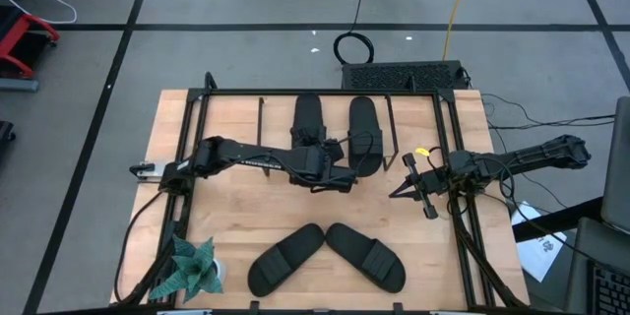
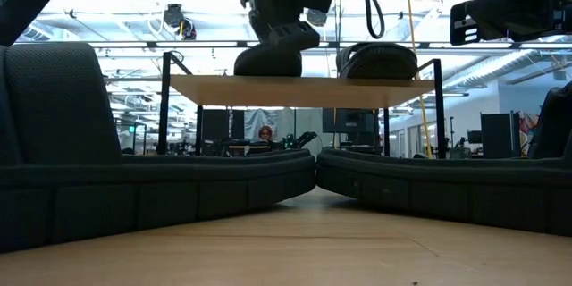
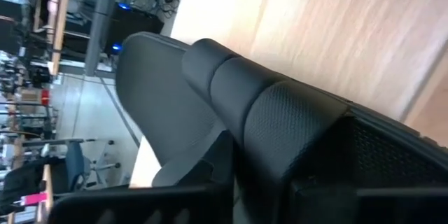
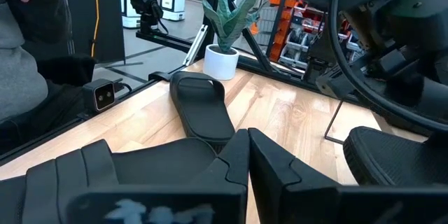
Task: Pick and place slides into the shelf
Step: Put the top left black slide on the shelf
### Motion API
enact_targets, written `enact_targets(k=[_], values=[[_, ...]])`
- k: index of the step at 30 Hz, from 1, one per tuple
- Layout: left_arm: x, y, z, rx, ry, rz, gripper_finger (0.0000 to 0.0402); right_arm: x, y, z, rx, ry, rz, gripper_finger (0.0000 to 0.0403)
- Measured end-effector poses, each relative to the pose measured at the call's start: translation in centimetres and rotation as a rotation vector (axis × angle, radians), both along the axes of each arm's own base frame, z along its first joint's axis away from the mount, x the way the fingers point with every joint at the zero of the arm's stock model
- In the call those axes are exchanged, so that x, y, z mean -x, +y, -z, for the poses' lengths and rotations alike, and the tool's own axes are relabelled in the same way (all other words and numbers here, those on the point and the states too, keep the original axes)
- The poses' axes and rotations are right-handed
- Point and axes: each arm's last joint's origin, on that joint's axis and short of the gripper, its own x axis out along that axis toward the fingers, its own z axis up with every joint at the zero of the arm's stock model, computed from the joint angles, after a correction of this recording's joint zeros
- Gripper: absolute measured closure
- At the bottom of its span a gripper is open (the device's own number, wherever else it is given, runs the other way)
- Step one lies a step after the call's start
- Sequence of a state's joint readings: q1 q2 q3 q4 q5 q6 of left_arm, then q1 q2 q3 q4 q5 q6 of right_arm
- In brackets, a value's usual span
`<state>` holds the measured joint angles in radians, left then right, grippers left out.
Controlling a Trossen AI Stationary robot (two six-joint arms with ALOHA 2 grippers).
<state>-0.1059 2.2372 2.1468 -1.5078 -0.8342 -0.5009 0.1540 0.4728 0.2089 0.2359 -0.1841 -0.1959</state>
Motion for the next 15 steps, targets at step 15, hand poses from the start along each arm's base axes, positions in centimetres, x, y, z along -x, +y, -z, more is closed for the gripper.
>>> enact_targets(k=[15], values=[[0.17, -0.56, -0.17, 0.011, 0.09, 0.09, 0.0186, 0.0, 0.0, 0.0, 0.0, 0.0, 0.0, 0.0403]])
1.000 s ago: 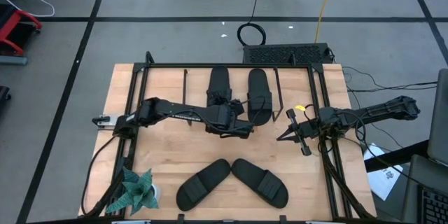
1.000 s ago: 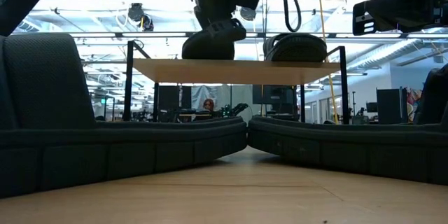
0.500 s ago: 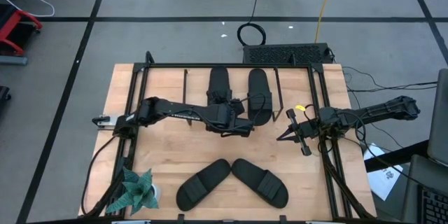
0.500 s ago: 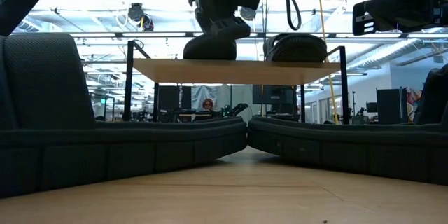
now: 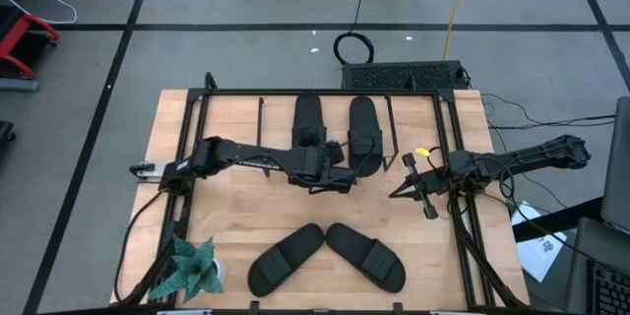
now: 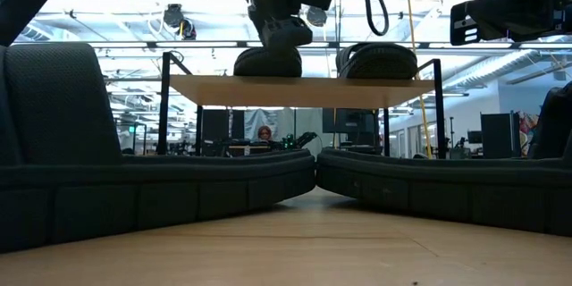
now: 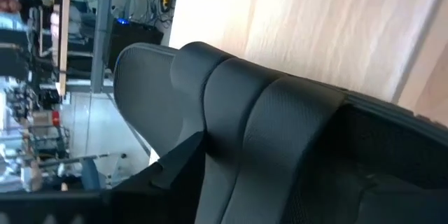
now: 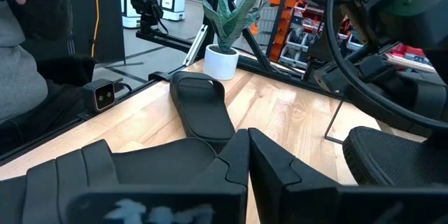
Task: Pick and place slides into the shelf
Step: Put the top left black slide on the shelf, then put the right black slide under the shelf
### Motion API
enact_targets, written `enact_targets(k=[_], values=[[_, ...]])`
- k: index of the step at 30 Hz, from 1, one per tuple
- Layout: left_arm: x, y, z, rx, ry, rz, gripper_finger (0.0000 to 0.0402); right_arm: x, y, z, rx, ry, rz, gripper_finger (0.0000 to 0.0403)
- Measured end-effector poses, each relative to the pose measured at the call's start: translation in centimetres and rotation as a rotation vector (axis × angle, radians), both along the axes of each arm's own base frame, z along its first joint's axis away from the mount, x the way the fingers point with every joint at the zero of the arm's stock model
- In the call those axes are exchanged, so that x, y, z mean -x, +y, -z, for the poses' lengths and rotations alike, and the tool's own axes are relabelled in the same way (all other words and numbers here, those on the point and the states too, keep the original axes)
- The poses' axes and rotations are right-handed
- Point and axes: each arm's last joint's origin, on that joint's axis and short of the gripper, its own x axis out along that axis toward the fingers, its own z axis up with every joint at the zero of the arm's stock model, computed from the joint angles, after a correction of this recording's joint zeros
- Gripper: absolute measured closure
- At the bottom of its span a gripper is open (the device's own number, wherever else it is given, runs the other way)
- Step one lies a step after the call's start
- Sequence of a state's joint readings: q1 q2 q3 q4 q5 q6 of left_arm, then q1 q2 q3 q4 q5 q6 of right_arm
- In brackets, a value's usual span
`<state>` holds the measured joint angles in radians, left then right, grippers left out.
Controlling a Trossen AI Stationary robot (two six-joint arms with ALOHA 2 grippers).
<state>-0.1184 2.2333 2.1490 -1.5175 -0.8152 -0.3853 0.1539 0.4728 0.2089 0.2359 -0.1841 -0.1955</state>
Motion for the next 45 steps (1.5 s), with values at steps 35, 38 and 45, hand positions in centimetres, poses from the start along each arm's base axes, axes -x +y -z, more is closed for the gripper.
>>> enact_targets(k=[35, 38, 45], values=[[5.5, -7.1, -11.6, 0.147, -0.013, 0.531, 0.0224, 0.0, 0.0, -0.1, -0.002, -0.008, -0.001, 0.0403], [7.2, -8.8, -13.1, 0.139, 0.034, 0.696, 0.029, 0.0, 0.0, -0.1, -0.003, -0.014, -0.001, 0.0403], [8.8, -10.3, -16.2, 0.233, -0.037, 1.077, 0.0388, 0.0, 0.0, -0.4, -0.007, -0.044, -0.001, 0.0403]])
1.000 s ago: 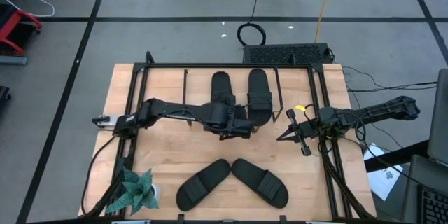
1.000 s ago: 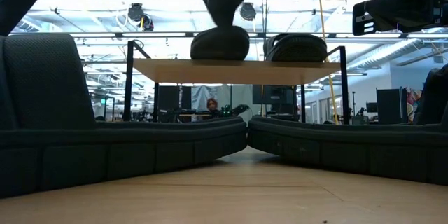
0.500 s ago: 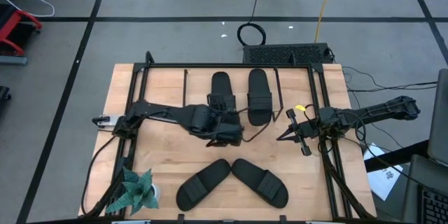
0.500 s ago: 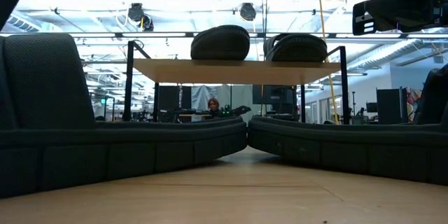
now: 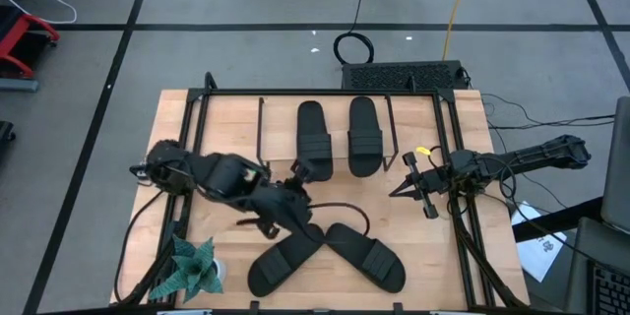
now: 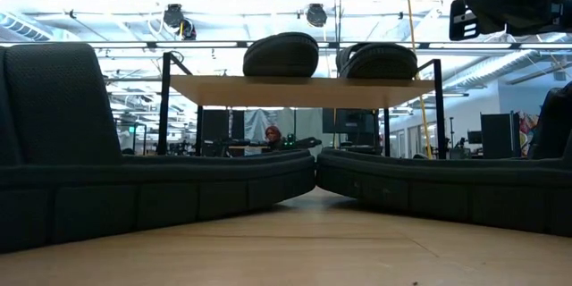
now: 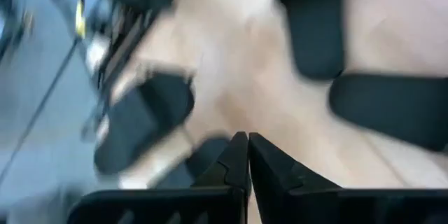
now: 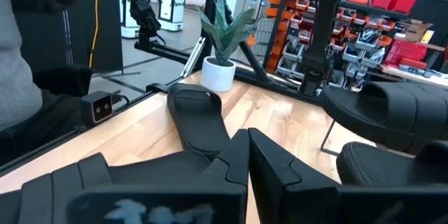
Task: Pick and place slides into the shelf
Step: Put the right black slide under the shelf
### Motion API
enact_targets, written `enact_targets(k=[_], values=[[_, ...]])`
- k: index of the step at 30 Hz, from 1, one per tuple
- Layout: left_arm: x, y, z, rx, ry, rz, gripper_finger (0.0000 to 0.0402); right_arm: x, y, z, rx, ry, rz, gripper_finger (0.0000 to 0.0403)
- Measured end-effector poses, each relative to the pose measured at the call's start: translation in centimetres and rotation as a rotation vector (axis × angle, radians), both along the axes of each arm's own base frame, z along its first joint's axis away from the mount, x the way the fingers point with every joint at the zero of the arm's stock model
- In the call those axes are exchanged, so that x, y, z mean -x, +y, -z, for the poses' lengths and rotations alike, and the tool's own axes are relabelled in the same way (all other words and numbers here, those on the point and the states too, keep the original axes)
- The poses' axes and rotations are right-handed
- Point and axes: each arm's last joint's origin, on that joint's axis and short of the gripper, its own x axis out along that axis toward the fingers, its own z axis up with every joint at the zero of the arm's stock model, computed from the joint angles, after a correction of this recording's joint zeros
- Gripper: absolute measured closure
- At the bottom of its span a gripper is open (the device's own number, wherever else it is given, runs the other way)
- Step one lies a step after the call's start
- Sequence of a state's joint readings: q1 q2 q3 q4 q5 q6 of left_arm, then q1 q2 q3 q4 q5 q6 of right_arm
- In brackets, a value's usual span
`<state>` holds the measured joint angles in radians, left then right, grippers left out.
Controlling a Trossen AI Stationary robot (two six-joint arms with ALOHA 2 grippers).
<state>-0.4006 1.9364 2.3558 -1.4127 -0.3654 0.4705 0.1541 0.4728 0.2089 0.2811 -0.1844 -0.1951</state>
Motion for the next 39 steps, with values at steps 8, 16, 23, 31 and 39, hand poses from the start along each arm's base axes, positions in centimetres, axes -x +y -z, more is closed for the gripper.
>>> enact_targets(k=[8, 16, 23, 31, 39], values=[[1.5, 3.2, -4.9, 0.032, -0.247, 0.153, 0.0398, -0.3, 0.0, 0.3, -0.014, 0.027, 0.001, 0.0403], [6.9, 6.6, -9.6, 0.137, -0.428, -0.024, 0.0401, -0.4, 0.1, 0.4, 0.008, 0.033, 0.0, 0.0403], [9.3, 7.5, -8.6, 0.114, -0.375, -0.101, 0.0401, -0.5, 0.1, -0.5, -0.034, -0.052, 0.001, 0.0403], [11.1, 11.3, -6.4, 0.169, -0.503, -0.038, 0.0401, -0.6, 0.1, -0.5, -0.005, -0.063, 0.0, 0.0403], [10.5, 16.8, -1.7, 0.522, -0.788, -0.282, 0.0401, -0.7, 0.1, -0.3, -0.054, -0.027, 0.002, 0.0403]])
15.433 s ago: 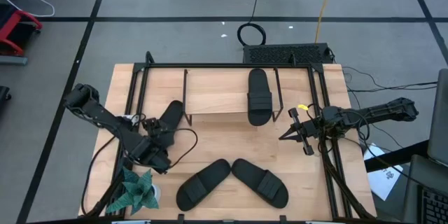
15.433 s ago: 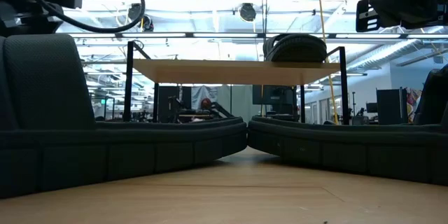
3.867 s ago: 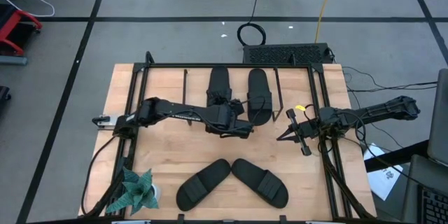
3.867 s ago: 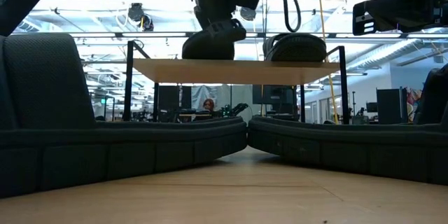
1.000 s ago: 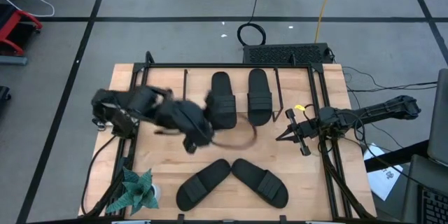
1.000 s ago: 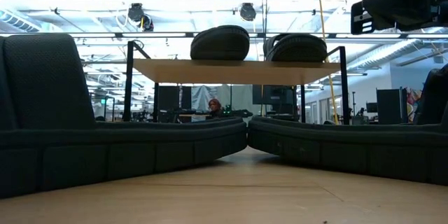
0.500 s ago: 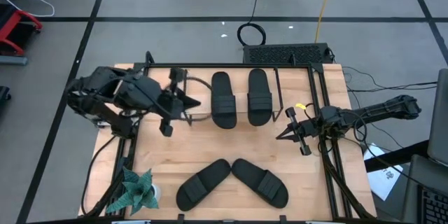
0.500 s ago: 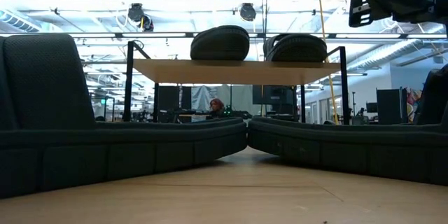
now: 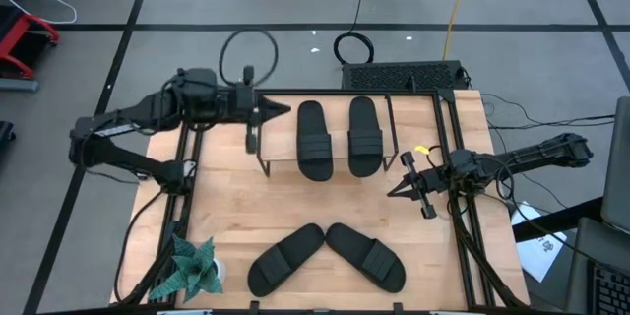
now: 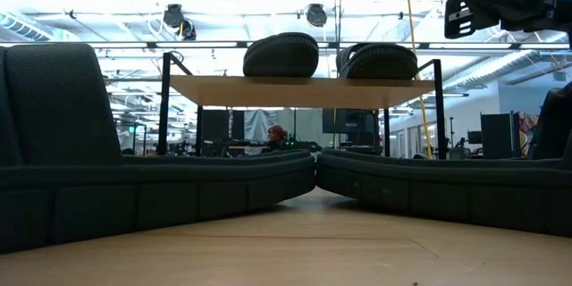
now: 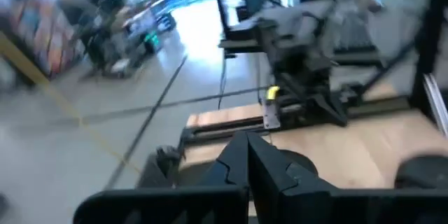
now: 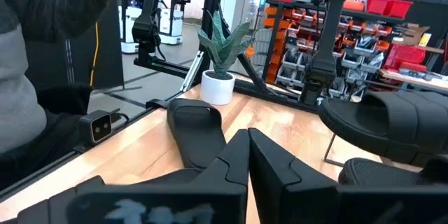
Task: Pick and place slides into the shelf
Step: Put the right black slide under the shelf
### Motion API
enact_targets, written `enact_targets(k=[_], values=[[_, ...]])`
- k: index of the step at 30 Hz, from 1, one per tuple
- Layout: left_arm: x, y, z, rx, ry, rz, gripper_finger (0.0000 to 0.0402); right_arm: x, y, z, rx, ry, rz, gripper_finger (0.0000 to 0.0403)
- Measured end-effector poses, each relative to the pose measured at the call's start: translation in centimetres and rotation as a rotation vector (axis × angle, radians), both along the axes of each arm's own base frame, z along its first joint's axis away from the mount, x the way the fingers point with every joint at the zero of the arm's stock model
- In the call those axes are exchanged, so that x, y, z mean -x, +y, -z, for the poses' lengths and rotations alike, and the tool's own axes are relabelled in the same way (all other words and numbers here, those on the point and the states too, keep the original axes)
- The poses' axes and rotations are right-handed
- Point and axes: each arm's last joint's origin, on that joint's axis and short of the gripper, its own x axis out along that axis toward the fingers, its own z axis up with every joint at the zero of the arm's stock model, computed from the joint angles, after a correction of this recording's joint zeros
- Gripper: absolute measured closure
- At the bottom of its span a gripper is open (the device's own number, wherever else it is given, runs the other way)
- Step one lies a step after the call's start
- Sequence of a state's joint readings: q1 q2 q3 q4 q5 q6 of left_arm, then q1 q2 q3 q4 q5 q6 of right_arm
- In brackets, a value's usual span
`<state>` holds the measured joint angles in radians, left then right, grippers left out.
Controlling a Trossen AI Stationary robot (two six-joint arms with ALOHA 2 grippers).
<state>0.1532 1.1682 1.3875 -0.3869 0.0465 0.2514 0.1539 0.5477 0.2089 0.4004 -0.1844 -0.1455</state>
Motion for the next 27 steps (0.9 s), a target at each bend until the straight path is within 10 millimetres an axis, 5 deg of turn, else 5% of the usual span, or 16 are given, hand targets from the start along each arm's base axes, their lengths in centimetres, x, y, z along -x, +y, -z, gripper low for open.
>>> enact_targets(k=[7, 19, 27], values=[[1.4, -1.7, 4.8, 0.021, 0.027, 0.023, 0.0401, -0.1, 0.0, 0.0, -0.002, -0.001, 0.0, 0.0403], [8.5, -5.2, 10.9, 0.211, 0.053, -0.255, 0.0401, -0.1, 0.0, -0.5, -0.049, -0.039, -0.003, 0.0403], [9.6, -8.0, 13.6, 0.037, 0.069, -0.212, 0.0401, -0.2, -0.3, -0.9, -0.033, -0.087, 0.108, 0.0403]])
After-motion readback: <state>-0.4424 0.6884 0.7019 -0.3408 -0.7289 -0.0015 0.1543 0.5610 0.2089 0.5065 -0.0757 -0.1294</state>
